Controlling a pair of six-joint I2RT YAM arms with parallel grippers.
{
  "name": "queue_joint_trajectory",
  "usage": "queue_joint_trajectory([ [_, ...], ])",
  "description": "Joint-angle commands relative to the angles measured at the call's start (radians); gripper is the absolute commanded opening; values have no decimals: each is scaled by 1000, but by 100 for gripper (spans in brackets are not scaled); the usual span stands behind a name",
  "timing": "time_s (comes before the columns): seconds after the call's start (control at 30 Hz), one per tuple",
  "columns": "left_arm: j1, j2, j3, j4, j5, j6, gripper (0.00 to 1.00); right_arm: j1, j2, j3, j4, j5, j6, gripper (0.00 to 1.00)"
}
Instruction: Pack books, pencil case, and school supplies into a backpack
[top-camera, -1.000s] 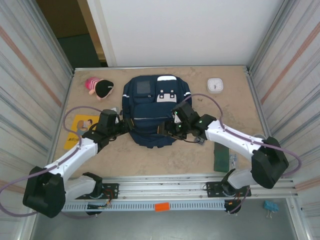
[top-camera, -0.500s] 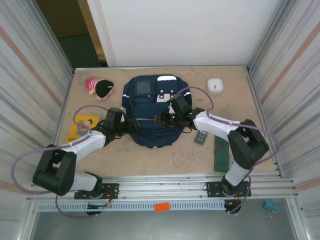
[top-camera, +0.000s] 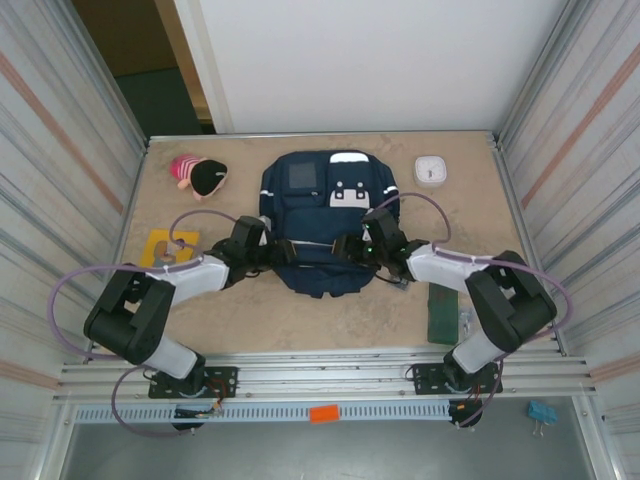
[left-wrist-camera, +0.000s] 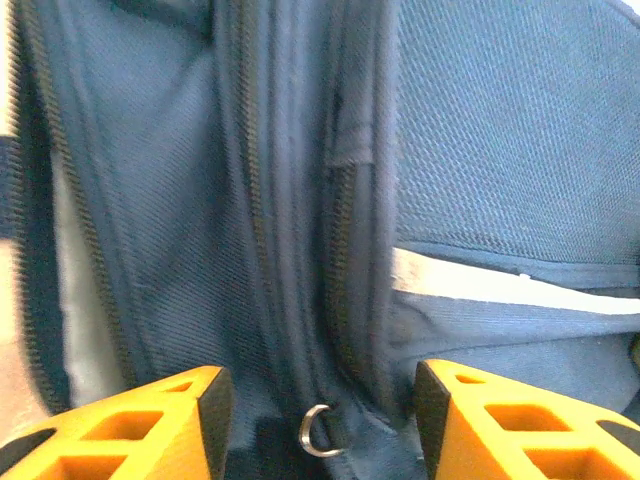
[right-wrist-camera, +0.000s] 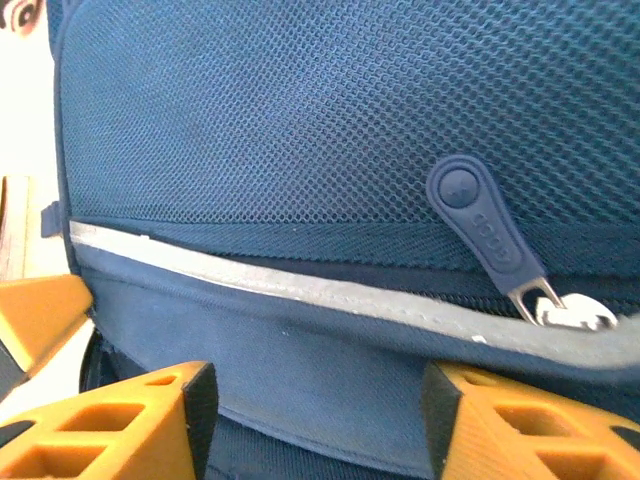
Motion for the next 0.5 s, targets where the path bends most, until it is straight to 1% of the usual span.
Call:
queue_joint_trajectory([
  [0.0, 29, -109, 42, -112, -33, -2, 54, 14, -119, -4, -113, 54, -27, 60],
  [0.13, 125, -293, 50, -251, -70, 21, 59, 96, -251, 121, -232, 134, -130, 61],
  [0.17, 158, -346, 48, -288, -89, 30, 62, 122, -272, 158, -253, 155, -152, 61],
  [0.2, 193, -393, 45, -324, -109, 43, 66, 152, -284, 190, -268, 174, -169, 61],
  [0.27, 268, -471, 33, -384, -158, 50, 80, 201, -284, 232, -269, 180, -181, 62],
  [0.33, 369, -525, 10, -412, -163, 48, 92, 250, -259, 253, -241, 178, -180, 62],
  [0.37, 427, -540, -4, -417, -152, 50, 95, 275, -238, 259, -219, 177, -177, 62],
  [0.47, 589, -531, -42, -407, -99, 45, 96, 329, -157, 282, -166, 152, -170, 62],
])
